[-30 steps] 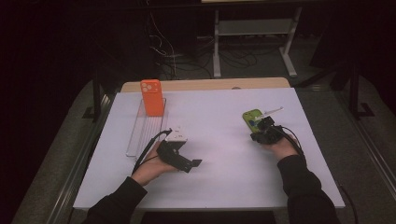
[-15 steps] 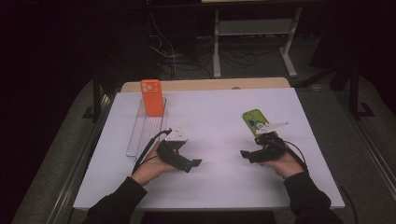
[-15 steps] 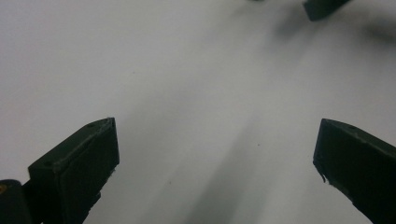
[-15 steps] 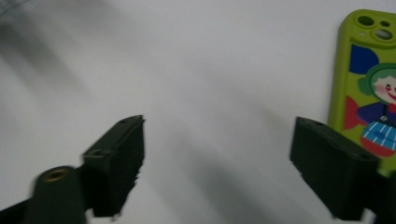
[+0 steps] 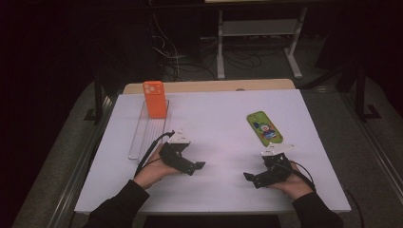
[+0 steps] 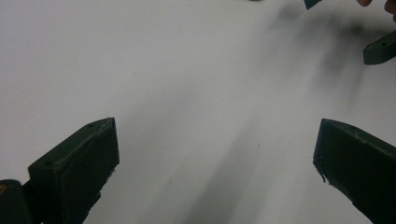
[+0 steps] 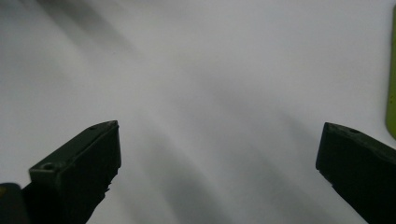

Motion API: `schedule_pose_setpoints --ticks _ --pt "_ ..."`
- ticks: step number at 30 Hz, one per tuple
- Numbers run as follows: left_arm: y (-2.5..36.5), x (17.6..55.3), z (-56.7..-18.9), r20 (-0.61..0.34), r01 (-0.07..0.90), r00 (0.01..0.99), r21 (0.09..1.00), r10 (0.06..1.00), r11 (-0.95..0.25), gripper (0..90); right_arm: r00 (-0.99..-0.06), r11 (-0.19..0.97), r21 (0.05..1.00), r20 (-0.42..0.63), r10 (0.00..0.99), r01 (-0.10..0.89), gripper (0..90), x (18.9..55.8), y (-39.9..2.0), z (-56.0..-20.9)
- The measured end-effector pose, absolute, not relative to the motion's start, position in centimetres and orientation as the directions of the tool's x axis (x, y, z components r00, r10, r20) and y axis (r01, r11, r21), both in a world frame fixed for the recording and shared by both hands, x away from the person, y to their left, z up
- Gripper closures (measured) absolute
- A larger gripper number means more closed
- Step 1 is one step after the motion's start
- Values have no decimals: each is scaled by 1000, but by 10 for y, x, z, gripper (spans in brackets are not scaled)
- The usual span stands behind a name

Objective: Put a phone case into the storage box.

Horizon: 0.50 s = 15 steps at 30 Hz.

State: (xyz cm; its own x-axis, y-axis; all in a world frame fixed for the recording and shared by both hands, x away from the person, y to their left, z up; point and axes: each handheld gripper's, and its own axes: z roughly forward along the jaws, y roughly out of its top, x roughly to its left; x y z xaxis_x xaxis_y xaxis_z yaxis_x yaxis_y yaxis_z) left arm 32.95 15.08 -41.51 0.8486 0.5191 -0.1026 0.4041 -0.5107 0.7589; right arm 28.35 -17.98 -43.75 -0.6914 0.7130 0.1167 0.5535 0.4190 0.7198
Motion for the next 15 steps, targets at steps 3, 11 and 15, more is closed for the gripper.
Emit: schedule_pose_setpoints --ticks 3,11,15 --pt "151 329 -415 -104 404 849 759 518 -510 0 -681 409 719 122 722 562 0 285 -179 -434" --pt "152 330 -415 -96 397 852 759 515 -516 0 -652 401 678 154 742 617 0 295 -182 -419" --pt "152 330 -414 -95 397 851 761 517 -513 0 -634 400 667 141 761 629 0 304 -184 -413"
